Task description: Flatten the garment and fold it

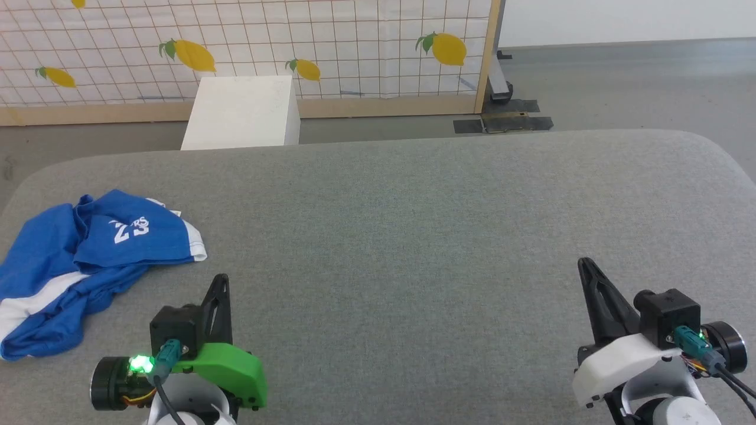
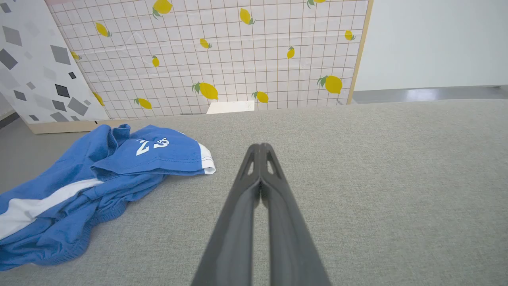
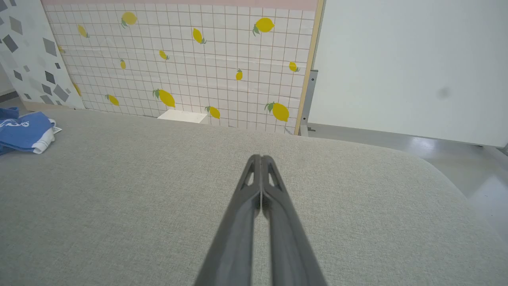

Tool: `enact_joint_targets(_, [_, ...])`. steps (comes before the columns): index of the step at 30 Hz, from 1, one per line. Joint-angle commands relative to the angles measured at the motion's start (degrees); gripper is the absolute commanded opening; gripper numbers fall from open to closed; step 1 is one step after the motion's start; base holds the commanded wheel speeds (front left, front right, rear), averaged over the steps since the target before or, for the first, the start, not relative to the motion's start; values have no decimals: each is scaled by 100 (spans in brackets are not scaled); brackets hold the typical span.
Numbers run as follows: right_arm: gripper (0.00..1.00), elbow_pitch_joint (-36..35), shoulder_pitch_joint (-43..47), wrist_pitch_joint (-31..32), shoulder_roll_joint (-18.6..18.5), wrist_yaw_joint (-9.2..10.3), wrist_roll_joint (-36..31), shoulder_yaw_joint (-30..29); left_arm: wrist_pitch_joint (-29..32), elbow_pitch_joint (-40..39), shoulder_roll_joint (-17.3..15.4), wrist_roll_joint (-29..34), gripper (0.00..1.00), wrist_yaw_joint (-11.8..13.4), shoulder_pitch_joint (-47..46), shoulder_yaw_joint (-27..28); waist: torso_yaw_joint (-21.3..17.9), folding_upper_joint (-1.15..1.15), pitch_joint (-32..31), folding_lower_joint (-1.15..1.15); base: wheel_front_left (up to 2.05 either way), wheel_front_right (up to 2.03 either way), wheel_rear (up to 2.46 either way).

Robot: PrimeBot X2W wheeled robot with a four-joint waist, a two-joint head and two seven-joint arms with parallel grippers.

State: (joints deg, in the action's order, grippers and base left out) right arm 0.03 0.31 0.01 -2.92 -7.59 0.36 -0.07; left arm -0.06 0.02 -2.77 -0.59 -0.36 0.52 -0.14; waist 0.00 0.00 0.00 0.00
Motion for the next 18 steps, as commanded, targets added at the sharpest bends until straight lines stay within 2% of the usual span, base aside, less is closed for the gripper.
enact_joint_targets(1, [0, -3, -31, -1, 4, 10, -36, 7, 6, -2, -10, 59, 0, 36, -52, 14, 0, 0, 0, 0, 0, 0, 0])
enact_joint_targets(18, [0, -3, -31, -1, 4, 10, -36, 7, 6, -2, -10, 59, 0, 36, -52, 14, 0, 0, 0, 0, 0, 0, 0])
